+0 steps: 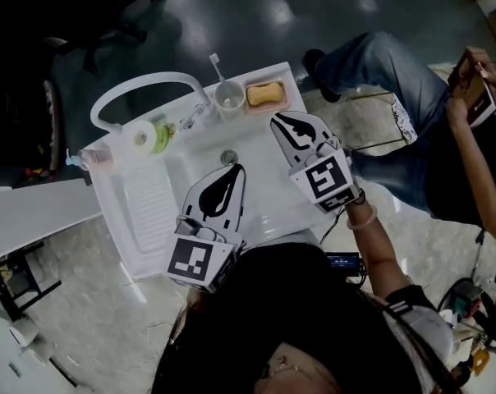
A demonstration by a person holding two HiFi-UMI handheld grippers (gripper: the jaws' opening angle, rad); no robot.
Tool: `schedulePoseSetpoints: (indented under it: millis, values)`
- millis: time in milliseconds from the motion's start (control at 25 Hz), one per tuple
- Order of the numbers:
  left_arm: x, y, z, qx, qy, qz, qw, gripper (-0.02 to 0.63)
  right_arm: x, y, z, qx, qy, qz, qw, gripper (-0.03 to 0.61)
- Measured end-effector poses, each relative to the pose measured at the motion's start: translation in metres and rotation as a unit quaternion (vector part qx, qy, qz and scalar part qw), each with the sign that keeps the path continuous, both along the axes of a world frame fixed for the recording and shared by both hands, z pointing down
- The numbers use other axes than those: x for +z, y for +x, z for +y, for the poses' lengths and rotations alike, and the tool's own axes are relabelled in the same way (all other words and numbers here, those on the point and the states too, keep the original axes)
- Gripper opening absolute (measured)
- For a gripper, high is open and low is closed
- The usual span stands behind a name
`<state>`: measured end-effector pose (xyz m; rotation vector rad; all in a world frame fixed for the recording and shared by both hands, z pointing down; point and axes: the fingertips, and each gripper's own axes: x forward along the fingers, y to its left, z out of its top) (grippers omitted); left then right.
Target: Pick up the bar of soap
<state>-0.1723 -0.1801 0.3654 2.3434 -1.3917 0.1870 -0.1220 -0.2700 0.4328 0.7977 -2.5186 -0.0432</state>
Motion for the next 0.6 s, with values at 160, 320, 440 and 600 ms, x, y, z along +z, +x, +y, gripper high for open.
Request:
schedulePoseSetpoints:
  millis: [160,320,440,600]
  values:
    - [0.005,-0.011,-0.004,-0.003,-0.006,0.001,1.0000,-0.003,0.030,-0.004,-0.021,-0.022,-0.008,0.065,0.998,0.039]
    - [0.011,-0.018,-0.006,-0.006,-0.009,0.006,0.9999,-0.003,0.061,-0.008,-0.040,-0.050,-0.012,0.126,0.991,0.069]
    - [0.014,-0.022,-0.007,-0.008,-0.012,0.007,0.9999,-0.003,0.079,-0.009,-0.053,-0.066,-0.012,0.164,0.984,0.085]
    - [0.018,-0.026,-0.008,-0.012,-0.021,0.009,0.9997,-0.003,0.093,-0.010,-0.068,-0.082,-0.008,0.202,0.976,0.102]
